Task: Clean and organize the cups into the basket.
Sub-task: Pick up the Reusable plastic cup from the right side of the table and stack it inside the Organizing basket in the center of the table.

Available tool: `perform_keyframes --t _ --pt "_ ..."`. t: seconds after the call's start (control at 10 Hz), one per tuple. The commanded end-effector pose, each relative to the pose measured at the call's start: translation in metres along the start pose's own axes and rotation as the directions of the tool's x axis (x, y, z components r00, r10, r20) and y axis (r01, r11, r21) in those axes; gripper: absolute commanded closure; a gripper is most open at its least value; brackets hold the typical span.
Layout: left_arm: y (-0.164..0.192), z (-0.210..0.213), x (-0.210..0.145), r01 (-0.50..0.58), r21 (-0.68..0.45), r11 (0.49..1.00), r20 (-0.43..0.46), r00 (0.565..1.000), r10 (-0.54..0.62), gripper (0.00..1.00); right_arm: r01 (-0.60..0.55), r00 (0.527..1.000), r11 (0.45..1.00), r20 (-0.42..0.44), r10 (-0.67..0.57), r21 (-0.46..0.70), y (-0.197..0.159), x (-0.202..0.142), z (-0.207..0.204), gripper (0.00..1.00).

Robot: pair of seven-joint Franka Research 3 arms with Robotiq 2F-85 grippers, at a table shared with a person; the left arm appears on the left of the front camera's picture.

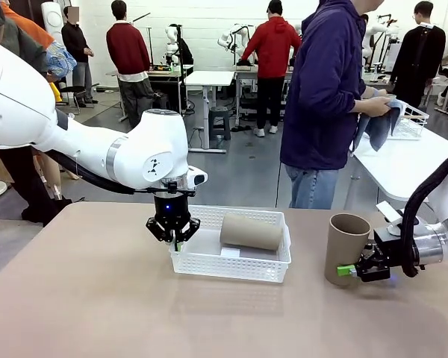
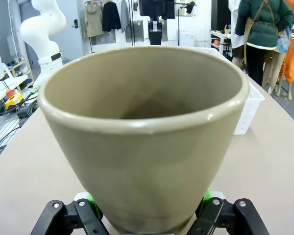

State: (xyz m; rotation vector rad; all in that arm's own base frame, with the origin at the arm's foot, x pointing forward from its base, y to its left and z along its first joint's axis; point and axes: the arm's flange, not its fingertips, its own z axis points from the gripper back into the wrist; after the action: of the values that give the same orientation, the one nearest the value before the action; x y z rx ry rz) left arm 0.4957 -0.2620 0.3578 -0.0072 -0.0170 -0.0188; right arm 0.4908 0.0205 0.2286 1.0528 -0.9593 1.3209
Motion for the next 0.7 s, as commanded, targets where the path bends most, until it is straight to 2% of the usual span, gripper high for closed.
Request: perform_keyframes --t 0.0,0.1,0.3,0.4,0.6 --pt "0.0 0.002 0.001 0.0 -0.001 1.0 0.005 1.0 0.0 1.0 0.006 1.0 1.0 0.017 -0.006 -0.011 -0.004 -0.001 -0.001 0.64" --pt "0.0 0.002 0.001 0.0 -0.001 1.0 0.005 1.0 0.0 1.0 0.006 1.0 1.0 0.017 -0.005 -0.011 -0.003 -0.001 0.0 1.0" --pt "0.0 0.002 0.001 0.0 -0.001 1.0 0.005 1.0 0.0 1.0 0.022 0.999 1.0 0.025 -0.022 -0.012 -0.001 0.002 0.001 1.0" --pt "0.0 0.002 0.001 0.0 -0.001 1.0 0.005 1.0 0.0 1.0 0.022 1.0 0.999 0.006 -0.022 -0.032 0.008 0.025 0.004 0.79" --pt "0.0 0.002 0.001 0.0 -0.001 1.0 0.005 1.0 0.0 1.0 0.007 1.0 0.996 0.002 -0.007 -0.092 0.033 0.116 0.027 0.79"
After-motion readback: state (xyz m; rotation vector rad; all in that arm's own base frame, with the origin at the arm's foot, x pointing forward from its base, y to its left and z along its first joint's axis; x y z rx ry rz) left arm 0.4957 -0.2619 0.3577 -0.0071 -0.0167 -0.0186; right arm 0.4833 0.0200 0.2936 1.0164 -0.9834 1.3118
